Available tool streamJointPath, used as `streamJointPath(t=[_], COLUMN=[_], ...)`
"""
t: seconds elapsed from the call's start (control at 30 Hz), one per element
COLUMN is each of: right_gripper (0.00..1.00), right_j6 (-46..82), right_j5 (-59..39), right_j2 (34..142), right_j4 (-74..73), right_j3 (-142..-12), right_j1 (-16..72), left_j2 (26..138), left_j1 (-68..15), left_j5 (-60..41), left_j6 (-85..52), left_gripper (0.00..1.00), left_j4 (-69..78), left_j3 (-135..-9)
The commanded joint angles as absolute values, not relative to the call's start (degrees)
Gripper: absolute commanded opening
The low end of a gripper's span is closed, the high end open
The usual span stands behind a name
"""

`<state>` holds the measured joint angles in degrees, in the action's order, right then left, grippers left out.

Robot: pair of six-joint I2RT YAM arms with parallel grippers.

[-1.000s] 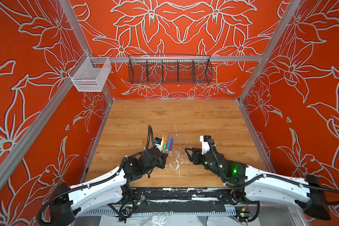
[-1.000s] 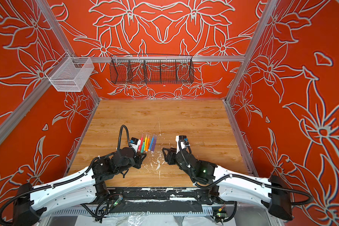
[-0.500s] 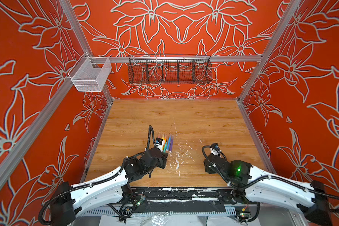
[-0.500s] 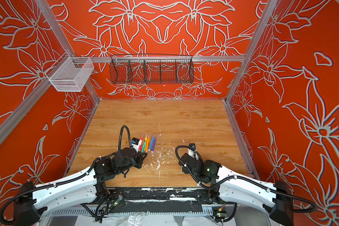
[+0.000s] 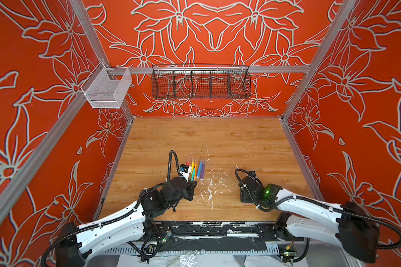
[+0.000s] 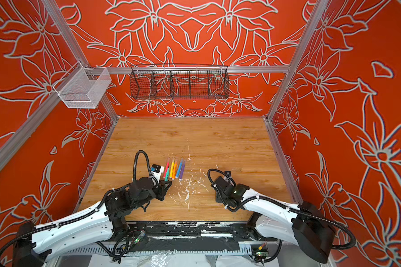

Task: Insert the pens into the pen caps
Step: 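Move the right gripper to the lying translucent cap and lower onto it, then close the right gripper on the translucent cap and lift it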

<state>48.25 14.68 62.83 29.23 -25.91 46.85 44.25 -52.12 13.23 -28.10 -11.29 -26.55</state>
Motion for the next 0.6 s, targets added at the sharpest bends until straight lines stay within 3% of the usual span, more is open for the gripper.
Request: streamJointPath(t=[0.0, 0.37, 0.57], right_gripper=[0.74, 0.69, 0.61], right_j6=[47.64, 48.47, 49.39], right_j5=[12.95, 17.02, 19.28], right_j2=[64.98, 67.89, 67.41], right_j4=[25.44, 26.87, 28.34], right_j3=[-24.96, -26.38, -26.32], right_j1=[45.55, 45.08, 45.02], left_j2=[45.34, 46.58, 47.1], left_j1=[-51.83, -51.86, -51.86], left_j5=[13.54, 13.45, 13.36], left_j6=[-27.9, -27.88, -27.84], left_gripper=[0.0, 0.0, 0.0], left_j4=[-10.17, -9.49, -9.23], left_j3=[-27.23, -27.51, -27.62])
